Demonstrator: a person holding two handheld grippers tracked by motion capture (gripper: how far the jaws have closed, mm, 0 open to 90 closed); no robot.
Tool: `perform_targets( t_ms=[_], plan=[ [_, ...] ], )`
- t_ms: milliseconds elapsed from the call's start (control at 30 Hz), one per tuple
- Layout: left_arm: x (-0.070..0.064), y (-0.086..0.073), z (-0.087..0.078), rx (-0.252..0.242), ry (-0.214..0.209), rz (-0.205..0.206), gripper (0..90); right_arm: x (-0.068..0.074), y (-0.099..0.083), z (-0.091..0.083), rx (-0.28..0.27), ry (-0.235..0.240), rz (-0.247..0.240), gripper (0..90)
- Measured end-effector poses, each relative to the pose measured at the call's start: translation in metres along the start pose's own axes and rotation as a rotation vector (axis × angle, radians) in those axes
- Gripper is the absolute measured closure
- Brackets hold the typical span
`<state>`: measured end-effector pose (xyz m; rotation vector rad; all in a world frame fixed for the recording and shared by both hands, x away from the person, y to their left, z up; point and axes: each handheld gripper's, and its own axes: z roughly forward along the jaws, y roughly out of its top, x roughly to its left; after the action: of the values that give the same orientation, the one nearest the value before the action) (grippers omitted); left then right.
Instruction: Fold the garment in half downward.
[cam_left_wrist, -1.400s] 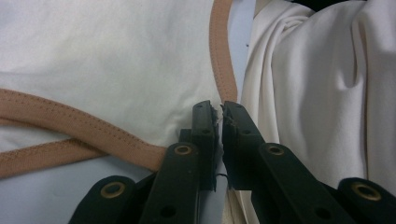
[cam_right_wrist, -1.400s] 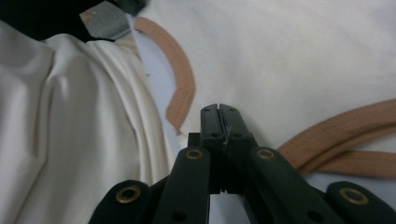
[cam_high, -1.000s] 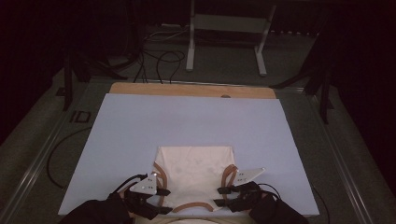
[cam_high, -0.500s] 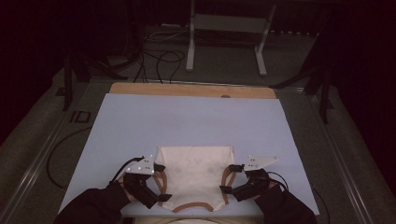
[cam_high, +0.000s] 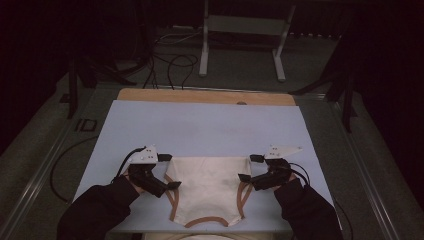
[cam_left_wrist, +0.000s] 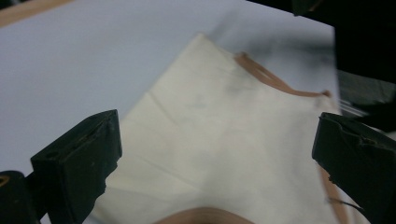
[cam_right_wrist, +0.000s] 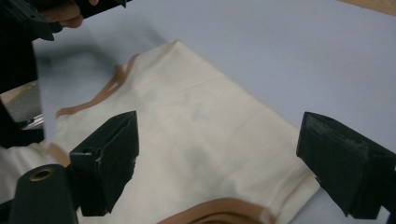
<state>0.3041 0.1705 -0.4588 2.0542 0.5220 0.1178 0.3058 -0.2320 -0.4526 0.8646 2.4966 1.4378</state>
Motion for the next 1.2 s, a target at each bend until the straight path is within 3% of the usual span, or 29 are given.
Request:
perform_targets(
  t_ms=[33,167,267,367,667,767,900,1200],
  plan=[
    [0.007,-0.001,0.002,-0.004,0.014,-0.039,2.2,-0.003,0.001,0.002,0.001,-0.003,0.009,12.1],
    [0.024,-0.006,0.003,-0.002,0.043,-0.111,3.8,-0.020,0.004,0.015,0.023,-0.007,0.047,12.3],
    [0.034,-0.011,0.005,0.024,0.093,-0.124,7.4,-0.028,0.003,0.023,0.026,-0.013,0.054,13.2],
    [0.043,-0.015,0.012,0.055,0.116,-0.133,12.6,-0.034,0.000,0.030,0.052,-0.025,0.064,13.2],
    [0.066,-0.029,0.032,0.135,0.111,-0.213,21.2,-0.055,-0.015,0.050,0.087,-0.031,0.132,13.1],
    [0.071,-0.033,0.036,0.144,0.108,-0.237,31.7,-0.063,-0.020,0.055,0.107,-0.033,0.160,13.2],
    [0.075,-0.038,0.040,0.171,0.109,-0.231,40.9,-0.066,-0.026,0.061,0.150,-0.026,0.186,14.4],
    [0.075,-0.038,0.040,0.206,0.081,-0.228,63.6,-0.067,-0.029,0.062,0.182,-0.046,0.158,41.5]
  ],
)
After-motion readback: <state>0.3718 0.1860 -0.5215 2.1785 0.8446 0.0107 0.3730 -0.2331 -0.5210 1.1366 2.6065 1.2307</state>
